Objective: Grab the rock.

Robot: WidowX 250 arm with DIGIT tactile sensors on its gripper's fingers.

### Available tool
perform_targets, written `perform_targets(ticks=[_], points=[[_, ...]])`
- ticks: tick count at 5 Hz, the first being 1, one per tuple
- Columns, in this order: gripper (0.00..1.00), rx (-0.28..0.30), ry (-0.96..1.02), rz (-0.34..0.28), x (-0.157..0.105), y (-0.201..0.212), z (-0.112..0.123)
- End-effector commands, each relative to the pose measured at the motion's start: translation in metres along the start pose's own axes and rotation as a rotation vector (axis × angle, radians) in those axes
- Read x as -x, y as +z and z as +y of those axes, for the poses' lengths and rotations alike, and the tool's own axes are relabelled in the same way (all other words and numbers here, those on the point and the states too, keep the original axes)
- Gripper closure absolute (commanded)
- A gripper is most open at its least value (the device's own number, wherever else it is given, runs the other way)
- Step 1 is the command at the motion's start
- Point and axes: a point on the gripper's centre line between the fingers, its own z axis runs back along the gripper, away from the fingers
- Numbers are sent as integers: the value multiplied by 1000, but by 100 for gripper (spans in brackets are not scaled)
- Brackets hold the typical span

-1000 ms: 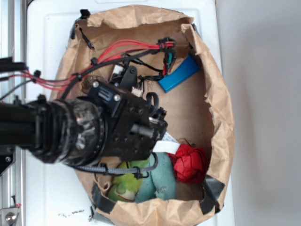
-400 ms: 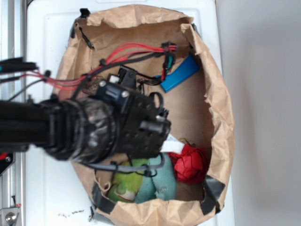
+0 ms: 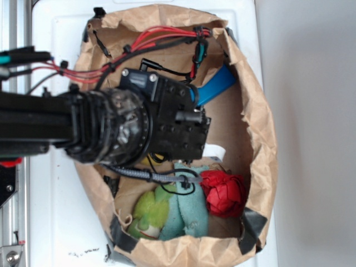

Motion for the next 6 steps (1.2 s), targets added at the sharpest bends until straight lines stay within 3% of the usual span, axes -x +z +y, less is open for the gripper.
perform_targets(ticks=[1, 3, 4, 6], points=[[0, -13, 21, -42, -3, 12, 9], [0, 141, 70, -93, 9, 48, 43], [0, 168, 69, -101, 13, 56, 50], [0, 149, 31, -54, 24, 49, 49]])
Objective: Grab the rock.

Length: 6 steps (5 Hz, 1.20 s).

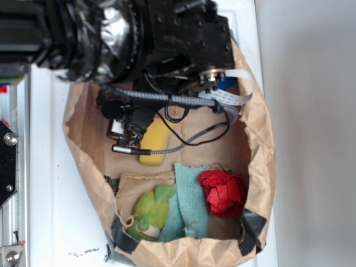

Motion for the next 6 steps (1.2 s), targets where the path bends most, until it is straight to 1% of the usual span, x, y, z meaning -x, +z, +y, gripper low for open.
perform_targets(ticks=[1, 3, 4, 5, 6], points=[[0, -67, -20, -20, 16, 4, 8], [0, -79, -63, -8, 24, -15, -8], [0, -86, -64, 14, 19, -26, -9], [0, -98, -64, 16, 15, -34, -12], [0, -123, -62, 22, 10, -45, -17]])
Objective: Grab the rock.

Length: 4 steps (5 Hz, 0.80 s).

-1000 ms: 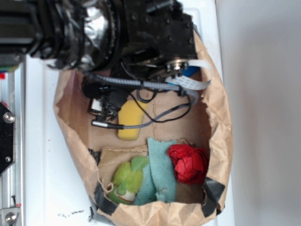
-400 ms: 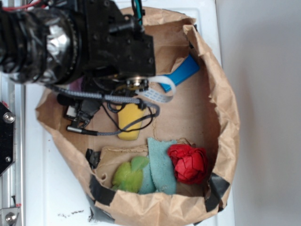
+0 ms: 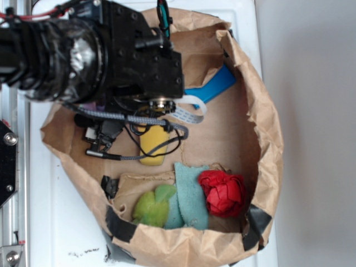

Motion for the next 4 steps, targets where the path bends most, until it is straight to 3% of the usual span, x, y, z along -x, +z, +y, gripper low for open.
perform_targets(ticks=[1, 2, 3, 4], points=[[0, -58, -35, 5, -6, -11, -10], [0, -85, -57, 11, -4, -18, -17], [18, -80, -65, 17, -4, -21, -19], [100, -76, -52, 4, -4, -19, -18]])
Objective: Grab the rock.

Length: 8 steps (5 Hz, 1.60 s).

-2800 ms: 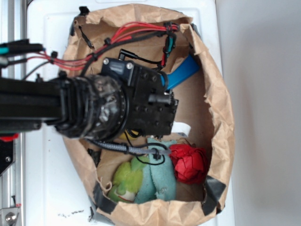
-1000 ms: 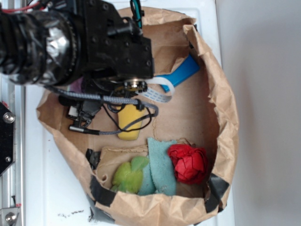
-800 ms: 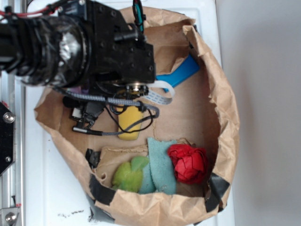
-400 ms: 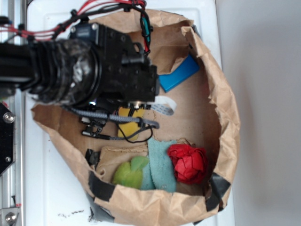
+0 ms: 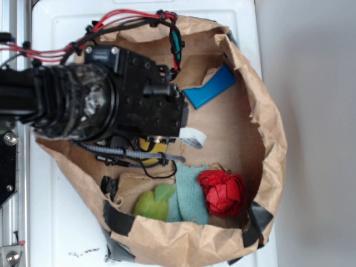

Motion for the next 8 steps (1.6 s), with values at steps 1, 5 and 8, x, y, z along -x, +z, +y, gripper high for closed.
perform_targets(ticks=[1, 5, 8], points=[[100, -3, 17, -26, -1, 3, 1], [100, 208, 123, -210, 14, 110, 13], [100, 212, 228, -463, -4, 151, -2]])
